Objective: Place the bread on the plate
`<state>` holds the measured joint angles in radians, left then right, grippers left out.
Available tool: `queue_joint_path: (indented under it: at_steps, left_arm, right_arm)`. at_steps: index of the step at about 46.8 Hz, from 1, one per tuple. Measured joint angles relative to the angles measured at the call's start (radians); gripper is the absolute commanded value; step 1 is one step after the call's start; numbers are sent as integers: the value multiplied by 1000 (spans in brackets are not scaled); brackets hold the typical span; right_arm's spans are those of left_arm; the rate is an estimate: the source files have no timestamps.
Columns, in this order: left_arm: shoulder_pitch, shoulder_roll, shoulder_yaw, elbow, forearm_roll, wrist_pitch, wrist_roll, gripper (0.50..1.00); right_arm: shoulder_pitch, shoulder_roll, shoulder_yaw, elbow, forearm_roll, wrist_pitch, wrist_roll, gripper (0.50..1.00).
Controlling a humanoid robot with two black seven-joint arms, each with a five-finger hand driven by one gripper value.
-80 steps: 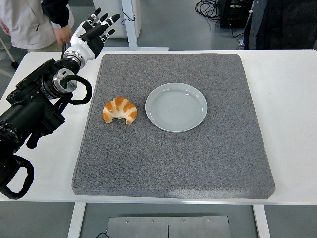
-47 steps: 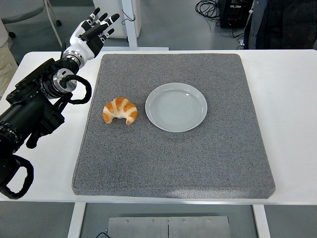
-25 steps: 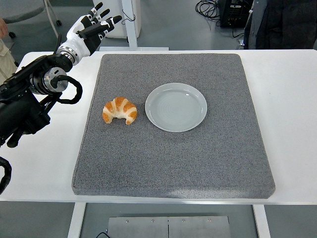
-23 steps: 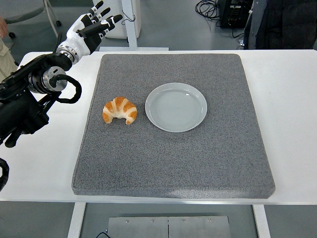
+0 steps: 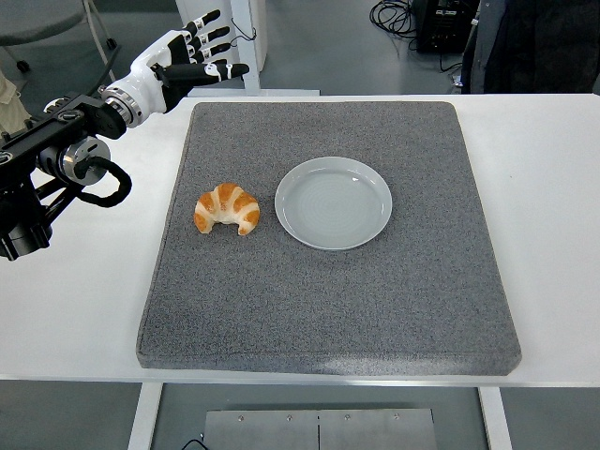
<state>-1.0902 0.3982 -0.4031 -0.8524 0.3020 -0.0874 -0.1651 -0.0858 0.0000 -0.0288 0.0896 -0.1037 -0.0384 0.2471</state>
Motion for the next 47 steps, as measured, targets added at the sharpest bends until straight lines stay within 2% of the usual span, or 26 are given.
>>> queue_joint_path:
  at_steps: [11, 20, 25, 36, 47]
  left_arm:
    - [-2, 59, 7, -79, 207, 14, 10, 990]
    - [-7, 175, 68, -247, 294, 5, 18, 990]
    - [-25, 221, 108, -297, 343, -3, 20, 990]
    - [-34, 260, 150, -328, 483, -31, 20, 990]
    - [-27, 262, 169, -344, 609, -38, 19, 990]
  right_arm:
    - [0, 0, 0, 0, 0, 0, 0, 1000]
    - [0, 0, 0, 0, 0, 0, 0, 1000]
    - [0, 0, 0, 0, 0, 0, 0, 1000]
    - [0, 0, 0, 0, 1, 0, 0, 1000]
    - [0, 0, 0, 0, 0, 0, 0, 1000]
